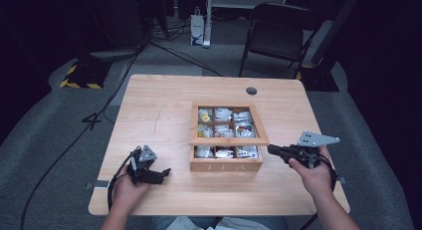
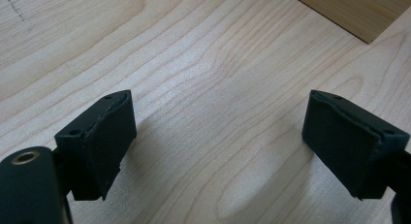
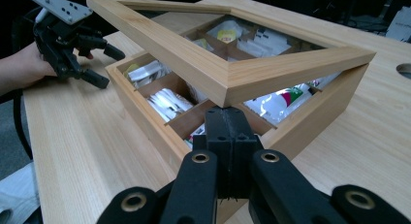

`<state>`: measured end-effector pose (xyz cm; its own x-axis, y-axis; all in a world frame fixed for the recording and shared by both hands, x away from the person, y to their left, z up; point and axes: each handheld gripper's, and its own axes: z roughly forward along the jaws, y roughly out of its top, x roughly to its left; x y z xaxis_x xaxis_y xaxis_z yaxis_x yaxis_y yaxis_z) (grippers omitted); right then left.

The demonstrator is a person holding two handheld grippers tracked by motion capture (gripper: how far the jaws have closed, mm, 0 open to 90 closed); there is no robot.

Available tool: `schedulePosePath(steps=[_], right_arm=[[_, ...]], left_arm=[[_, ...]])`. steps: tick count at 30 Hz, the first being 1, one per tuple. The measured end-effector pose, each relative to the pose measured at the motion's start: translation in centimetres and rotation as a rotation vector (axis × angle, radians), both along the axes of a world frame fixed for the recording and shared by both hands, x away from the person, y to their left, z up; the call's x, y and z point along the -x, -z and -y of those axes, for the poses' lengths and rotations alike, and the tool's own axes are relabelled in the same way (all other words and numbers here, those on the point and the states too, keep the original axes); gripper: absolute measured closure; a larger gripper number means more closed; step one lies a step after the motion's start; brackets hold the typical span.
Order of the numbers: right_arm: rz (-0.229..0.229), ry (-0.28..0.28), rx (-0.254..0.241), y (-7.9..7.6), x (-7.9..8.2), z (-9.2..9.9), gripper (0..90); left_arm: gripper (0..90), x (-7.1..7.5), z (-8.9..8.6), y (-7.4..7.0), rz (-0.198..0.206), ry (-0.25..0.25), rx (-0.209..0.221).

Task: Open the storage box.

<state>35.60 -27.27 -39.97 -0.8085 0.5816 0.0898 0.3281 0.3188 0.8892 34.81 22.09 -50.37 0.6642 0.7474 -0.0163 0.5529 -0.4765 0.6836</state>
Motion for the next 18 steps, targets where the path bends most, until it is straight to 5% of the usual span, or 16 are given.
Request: schedulePosePath(steps=[18], right_arm=[[0.097, 0.036, -0.035, -3.0, -1.1, -0.8, 90.0]], left_arm=[[12.4, 0.0, 0.1, 0.0, -0.002, -0.007, 0.003]])
